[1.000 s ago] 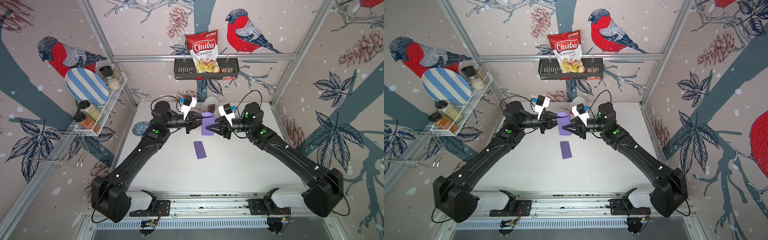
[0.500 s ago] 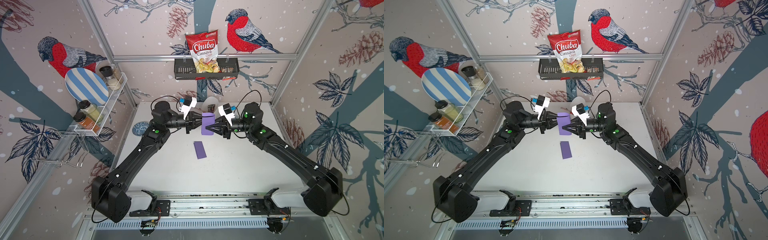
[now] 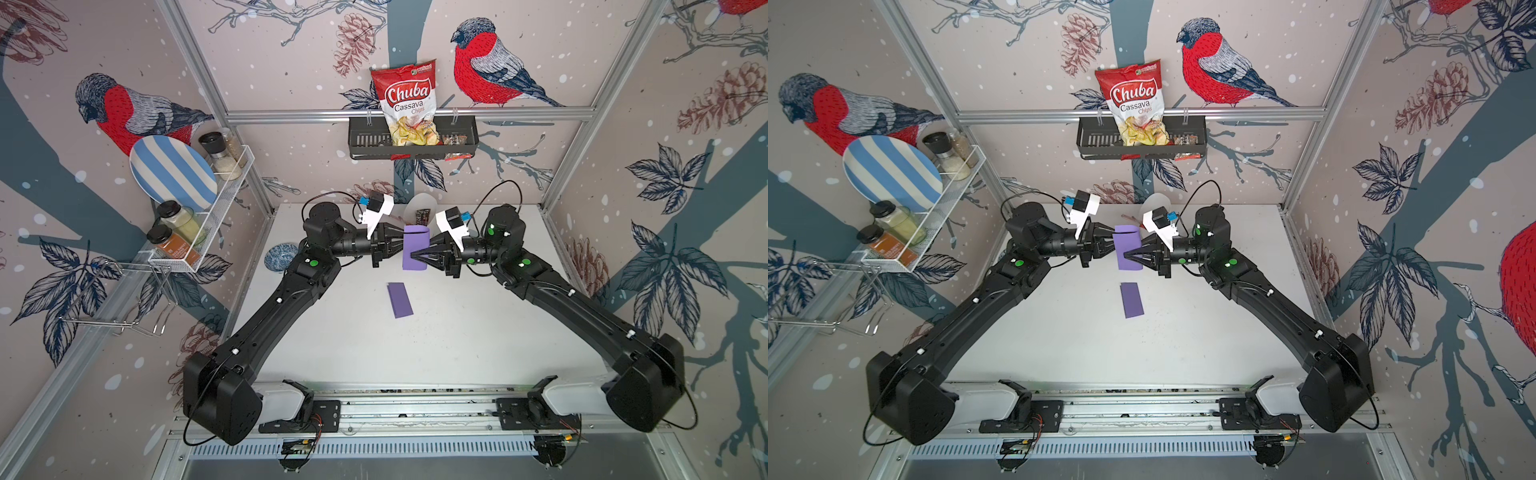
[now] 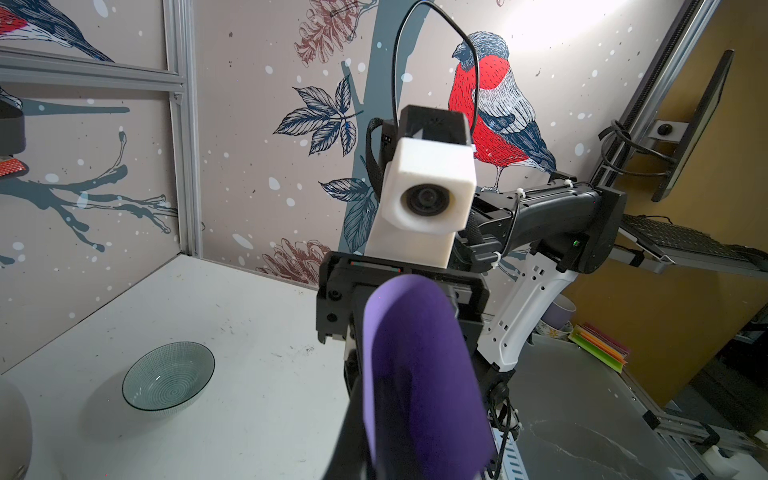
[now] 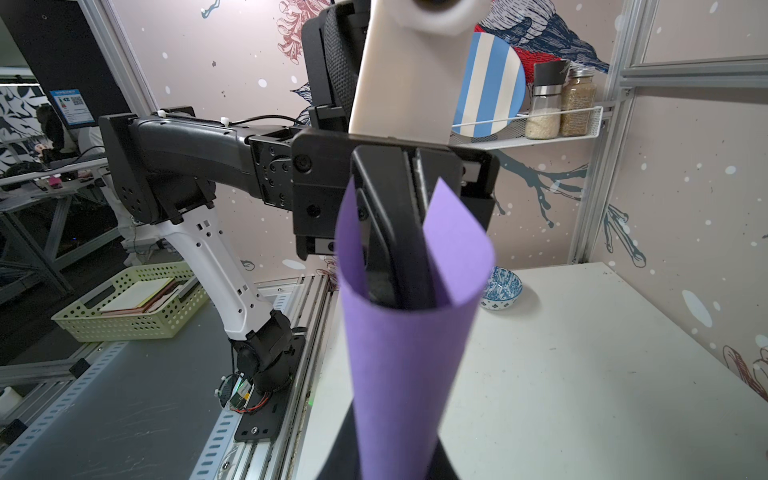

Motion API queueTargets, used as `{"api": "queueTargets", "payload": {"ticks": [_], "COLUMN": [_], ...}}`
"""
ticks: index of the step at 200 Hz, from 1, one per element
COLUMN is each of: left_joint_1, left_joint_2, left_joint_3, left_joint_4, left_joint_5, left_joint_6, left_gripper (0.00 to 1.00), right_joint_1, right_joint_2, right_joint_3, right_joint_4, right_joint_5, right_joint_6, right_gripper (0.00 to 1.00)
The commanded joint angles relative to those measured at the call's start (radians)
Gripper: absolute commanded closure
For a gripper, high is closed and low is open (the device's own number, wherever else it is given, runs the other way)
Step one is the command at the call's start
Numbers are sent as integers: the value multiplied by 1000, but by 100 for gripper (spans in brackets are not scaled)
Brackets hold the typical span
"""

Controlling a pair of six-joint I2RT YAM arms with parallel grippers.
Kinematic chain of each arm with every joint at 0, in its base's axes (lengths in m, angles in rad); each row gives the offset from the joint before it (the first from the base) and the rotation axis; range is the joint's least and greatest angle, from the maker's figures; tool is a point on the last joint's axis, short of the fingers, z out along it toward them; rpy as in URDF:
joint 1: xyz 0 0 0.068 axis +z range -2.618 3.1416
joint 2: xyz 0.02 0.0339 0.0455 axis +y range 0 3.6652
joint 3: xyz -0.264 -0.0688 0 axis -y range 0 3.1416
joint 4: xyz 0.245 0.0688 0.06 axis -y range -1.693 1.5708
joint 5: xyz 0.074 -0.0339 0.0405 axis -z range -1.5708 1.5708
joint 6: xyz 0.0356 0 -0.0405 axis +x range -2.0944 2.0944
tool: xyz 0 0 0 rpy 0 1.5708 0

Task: Fold the square paper along the opposite sides
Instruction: Fold the paper.

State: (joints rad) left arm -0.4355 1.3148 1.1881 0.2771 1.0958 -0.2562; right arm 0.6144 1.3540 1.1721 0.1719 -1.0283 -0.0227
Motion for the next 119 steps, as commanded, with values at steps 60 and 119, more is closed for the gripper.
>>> {"api": "queueTargets", "payload": {"ticks": [60, 119], "left_joint_1": [3, 2], "left_joint_2": [-2, -5], "left_joint_3": [0, 0], "left_joint_4": [21, 19], "left_joint_5": [9, 6], "left_joint_6": [2, 3], "left_gripper": [100, 100], "right_joint_1": [4, 5], "right_joint_2": [-4, -7], "right_joint_3": [5, 3], "right_joint_4": [42, 43], "right_joint_5": [-15, -14], "right_joint_6": [7, 7], "right_gripper": [87, 89]}}
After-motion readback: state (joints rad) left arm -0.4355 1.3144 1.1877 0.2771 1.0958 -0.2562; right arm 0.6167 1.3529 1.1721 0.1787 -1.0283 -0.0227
